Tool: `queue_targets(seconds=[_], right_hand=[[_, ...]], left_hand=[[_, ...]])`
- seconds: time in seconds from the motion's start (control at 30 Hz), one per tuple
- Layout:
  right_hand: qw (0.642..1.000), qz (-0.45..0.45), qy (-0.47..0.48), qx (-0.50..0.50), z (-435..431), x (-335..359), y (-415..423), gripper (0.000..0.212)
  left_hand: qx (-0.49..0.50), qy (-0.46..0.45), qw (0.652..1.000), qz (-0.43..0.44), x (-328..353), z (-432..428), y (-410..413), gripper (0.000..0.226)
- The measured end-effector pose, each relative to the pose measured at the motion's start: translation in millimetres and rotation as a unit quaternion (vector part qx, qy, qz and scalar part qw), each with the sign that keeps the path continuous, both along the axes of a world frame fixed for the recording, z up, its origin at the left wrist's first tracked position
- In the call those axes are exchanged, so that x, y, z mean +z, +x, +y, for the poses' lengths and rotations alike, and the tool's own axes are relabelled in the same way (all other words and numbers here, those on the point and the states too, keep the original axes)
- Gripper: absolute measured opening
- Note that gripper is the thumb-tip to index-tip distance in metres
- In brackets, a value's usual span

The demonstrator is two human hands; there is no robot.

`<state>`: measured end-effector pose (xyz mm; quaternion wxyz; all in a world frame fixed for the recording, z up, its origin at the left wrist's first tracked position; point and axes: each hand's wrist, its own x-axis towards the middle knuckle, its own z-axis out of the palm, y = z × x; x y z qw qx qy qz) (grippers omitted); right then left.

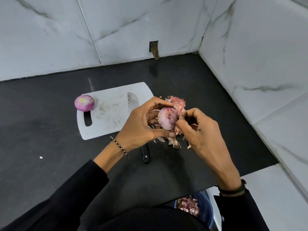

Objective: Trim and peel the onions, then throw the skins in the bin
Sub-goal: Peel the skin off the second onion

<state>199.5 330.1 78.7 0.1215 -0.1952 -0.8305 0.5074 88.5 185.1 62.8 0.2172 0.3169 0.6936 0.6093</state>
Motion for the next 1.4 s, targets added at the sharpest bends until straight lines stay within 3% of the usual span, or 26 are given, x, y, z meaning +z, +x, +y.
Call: queue_targets(seconds=[0.23,0.5,0.57,0.67,0.87,0.97,1.2,1.4], right_hand=[[0.989,0.039,-0.145,0.008,2,-5,1,0.013],[0.975,0.064,-0.211,0.011,-2,-2,1,0.018],[0.981,0.052,-0.186,0.011,-2,-3,2,0.018],[0.996,0.042,-0.075,0.029,0,-3,4,0.011],[0.988,0.063,0.117,0.085,-2,-3,-2,0.009],[0.988,0.072,0.12,0.059,6,0,-3,0.005],[0.988,0.1,0.034,0.109,-2,4,1,0.004],[0.979,0.152,0.058,0.126,-6,-2,-2,0.035]], left_hand=[[-0.01,0.032,0.998,-0.059,-2,-1,1,0.066],[-0.03,0.049,0.995,-0.077,-3,-5,-1,0.066],[-0.037,0.053,0.994,-0.085,-3,-6,-3,0.063],[-0.051,0.049,0.991,-0.115,-6,-11,-6,0.055],[-0.104,0.055,0.959,-0.258,-11,-15,-10,0.046],[-0.111,0.068,0.95,-0.284,-10,-17,-6,0.043],[-0.077,0.091,0.953,-0.28,-10,-23,-10,0.065],[-0.075,0.087,0.953,-0.281,-7,-23,-12,0.065]])
